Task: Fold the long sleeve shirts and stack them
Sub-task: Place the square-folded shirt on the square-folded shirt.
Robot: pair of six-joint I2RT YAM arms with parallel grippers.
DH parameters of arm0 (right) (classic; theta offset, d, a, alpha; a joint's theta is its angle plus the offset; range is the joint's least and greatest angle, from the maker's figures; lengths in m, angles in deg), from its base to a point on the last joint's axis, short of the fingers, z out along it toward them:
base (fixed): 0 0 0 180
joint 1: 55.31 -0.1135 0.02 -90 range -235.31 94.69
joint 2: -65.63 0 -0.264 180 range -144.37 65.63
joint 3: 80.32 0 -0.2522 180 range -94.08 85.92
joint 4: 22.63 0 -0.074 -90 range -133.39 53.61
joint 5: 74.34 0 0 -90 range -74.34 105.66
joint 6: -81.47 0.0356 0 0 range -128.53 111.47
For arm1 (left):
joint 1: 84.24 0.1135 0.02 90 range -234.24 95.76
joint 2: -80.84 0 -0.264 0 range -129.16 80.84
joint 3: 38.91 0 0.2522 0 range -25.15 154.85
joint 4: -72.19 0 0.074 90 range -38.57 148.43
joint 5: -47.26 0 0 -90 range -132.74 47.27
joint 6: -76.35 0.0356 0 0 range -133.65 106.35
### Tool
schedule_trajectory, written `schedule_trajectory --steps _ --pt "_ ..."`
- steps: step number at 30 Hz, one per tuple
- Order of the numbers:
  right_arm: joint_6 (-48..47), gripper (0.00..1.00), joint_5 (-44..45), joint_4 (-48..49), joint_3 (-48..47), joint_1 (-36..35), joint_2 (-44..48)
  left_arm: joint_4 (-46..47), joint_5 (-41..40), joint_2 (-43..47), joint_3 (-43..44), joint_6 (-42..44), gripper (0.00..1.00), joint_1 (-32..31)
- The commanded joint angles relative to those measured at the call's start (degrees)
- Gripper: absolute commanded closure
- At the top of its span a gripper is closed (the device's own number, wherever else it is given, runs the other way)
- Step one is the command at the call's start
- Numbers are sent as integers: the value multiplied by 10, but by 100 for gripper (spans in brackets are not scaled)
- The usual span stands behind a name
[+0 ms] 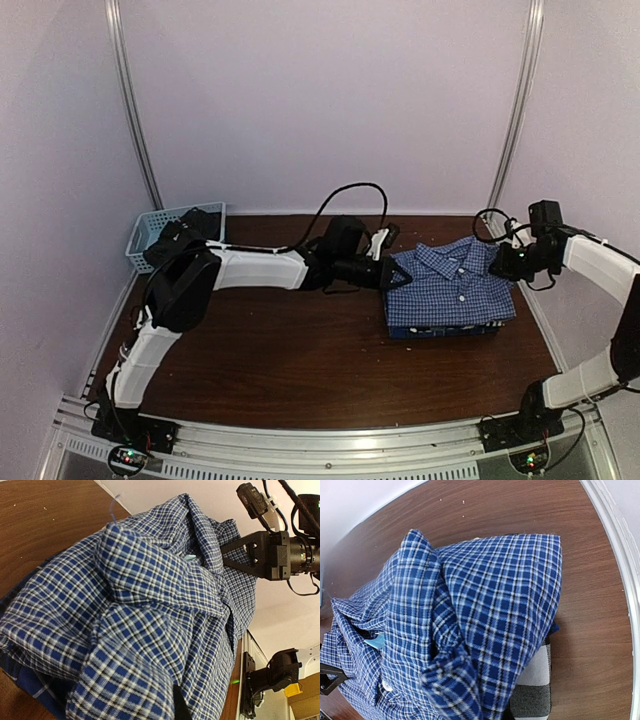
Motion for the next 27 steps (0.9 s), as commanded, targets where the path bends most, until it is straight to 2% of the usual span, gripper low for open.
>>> schedule_trajectory --steps 1,6,13,15,17,21,27 --pt "-7 100 84 43 -23 32 -17 -38 -1 -28 20 15 100 12" --pt "2 95 89 66 -17 32 -42 -47 -13 -53 40 20 100 13" --pt "4 75 126 69 -21 33 -65 -28 -14 -61 14 6 97 13" --pt "6 65 132 69 -21 33 -63 -25 -18 -55 7 5 92 12" --pt "8 59 149 67 -23 33 -58 -24 -21 -48 3 8 86 12" --pt "10 55 164 54 -36 33 -48 -25 -20 -36 3 16 61 13" --pt "15 51 153 56 -26 33 0 -14 -19 1 -27 18 41 17"
